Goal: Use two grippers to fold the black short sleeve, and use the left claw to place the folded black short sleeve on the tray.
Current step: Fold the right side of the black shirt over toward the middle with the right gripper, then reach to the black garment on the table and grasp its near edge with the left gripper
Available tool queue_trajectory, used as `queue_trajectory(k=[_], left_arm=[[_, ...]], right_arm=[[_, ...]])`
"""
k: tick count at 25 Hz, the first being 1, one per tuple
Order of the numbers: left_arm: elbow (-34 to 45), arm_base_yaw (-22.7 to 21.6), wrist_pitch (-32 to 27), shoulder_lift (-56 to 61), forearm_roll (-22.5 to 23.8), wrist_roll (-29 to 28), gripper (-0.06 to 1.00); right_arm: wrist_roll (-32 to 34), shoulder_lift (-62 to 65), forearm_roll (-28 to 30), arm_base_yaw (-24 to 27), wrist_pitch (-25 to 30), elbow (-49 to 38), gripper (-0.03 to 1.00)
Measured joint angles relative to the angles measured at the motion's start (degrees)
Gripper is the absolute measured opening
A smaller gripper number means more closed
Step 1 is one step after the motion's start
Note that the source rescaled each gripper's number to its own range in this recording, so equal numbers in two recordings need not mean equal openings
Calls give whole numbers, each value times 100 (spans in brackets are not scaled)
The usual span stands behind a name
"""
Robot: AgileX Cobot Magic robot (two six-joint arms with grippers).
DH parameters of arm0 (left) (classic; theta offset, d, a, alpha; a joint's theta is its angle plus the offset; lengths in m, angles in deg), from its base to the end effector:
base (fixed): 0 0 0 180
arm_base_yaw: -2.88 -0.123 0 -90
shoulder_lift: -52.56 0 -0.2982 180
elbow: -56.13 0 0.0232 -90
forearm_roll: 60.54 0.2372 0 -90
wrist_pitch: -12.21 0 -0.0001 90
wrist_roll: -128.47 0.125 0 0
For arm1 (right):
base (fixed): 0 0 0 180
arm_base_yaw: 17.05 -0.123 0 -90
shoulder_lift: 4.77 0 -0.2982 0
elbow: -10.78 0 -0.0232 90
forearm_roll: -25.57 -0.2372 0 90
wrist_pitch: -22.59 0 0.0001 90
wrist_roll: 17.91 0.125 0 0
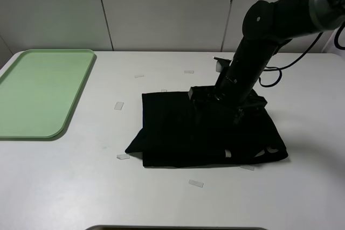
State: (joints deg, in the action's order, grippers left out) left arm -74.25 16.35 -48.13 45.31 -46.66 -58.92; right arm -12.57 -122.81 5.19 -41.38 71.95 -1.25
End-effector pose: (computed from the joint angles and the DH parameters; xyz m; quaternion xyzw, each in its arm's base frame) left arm 0.0056 0.0255 0.2551 0.0413 0.8463 0.0252 0.5304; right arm 0.2976 0.1709 0.1308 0.0494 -0.9896 -0.1316 0.0298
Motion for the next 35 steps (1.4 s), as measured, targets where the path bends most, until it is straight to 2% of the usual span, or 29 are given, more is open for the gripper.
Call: queue_trajectory(k=[4, 7, 13, 19, 25, 28, 31, 35], left_arm=[[0, 0, 0, 0, 0, 0, 87], [0, 0, 0, 0, 0, 0, 87], [0, 0, 0, 0, 0, 0, 87], [0, 0, 0, 0, 0, 0, 87], [0, 0, 0, 0, 0, 0, 87], [0, 0, 0, 0, 0, 0, 87], [0, 0, 0, 0, 0, 0, 87], [0, 0, 0, 0, 0, 0, 87]], right_arm=[[-72, -5, 6, 0, -400, -276, 100], [-89, 38, 32, 0, -423, -277, 100], [-89, 776, 446, 0, -279, 9, 100], [-89, 2135, 1160, 0, 14, 81, 100], [23, 3809, 2095, 0, 823, 15, 100], [245, 4712, 2527, 0, 1010, -269, 100], [513, 5625, 2723, 0, 1098, -618, 100], [608, 6954, 2686, 0, 1298, -1030, 100]])
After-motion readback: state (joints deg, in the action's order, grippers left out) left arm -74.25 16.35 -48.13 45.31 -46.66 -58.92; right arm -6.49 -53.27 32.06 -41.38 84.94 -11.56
